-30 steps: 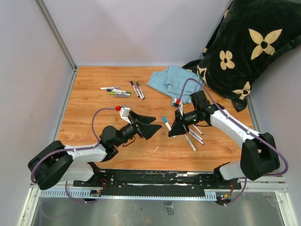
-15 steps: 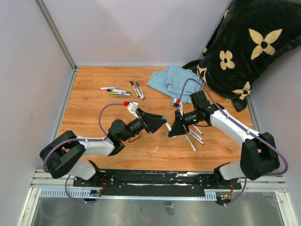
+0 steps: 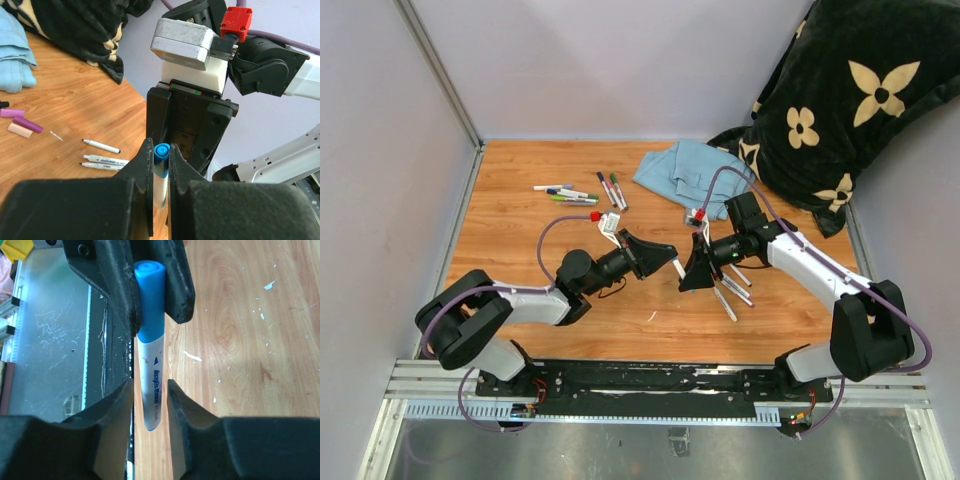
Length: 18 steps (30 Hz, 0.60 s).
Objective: Open the pen caps
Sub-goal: Open the pen cap from the pen.
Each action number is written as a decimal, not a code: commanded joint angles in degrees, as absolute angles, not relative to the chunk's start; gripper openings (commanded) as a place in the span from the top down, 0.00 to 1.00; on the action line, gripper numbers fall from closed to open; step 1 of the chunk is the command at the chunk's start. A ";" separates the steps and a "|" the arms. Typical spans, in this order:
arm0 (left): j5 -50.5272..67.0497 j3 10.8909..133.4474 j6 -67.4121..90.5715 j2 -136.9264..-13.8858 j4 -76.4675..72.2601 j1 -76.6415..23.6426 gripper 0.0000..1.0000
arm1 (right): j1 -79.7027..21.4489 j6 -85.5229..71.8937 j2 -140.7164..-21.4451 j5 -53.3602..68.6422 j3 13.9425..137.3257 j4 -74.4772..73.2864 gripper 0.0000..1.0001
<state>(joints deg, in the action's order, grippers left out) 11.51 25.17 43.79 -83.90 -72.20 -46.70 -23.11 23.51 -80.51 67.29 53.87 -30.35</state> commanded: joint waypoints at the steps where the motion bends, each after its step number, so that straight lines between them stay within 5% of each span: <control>1: 12.54 24.90 45.50 -85.15 -76.96 -46.49 1.00 | -22.64 21.89 -79.99 69.32 55.78 -29.38 0.58; 4: 13.11 24.46 46.77 -85.96 -79.32 -46.49 1.00 | -22.39 18.14 -78.71 71.27 54.49 -25.30 0.51; 10: 13.43 24.39 47.91 -87.18 -81.51 -46.49 1.00 | -21.65 11.47 -76.89 69.63 52.34 -18.85 0.55; 16: 12.78 26.06 47.08 -87.12 -81.04 -44.68 1.00 | -21.60 7.21 -77.66 70.63 50.32 -14.98 0.96; 18: 12.83 27.36 48.03 -86.42 -80.51 -41.27 1.00 | -21.64 6.79 -78.47 71.80 50.51 -15.34 0.99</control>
<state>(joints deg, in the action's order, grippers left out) 13.28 24.67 47.55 -87.11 -78.00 -45.74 -22.24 10.26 -77.71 69.45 51.29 -17.50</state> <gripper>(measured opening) 0.084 0.091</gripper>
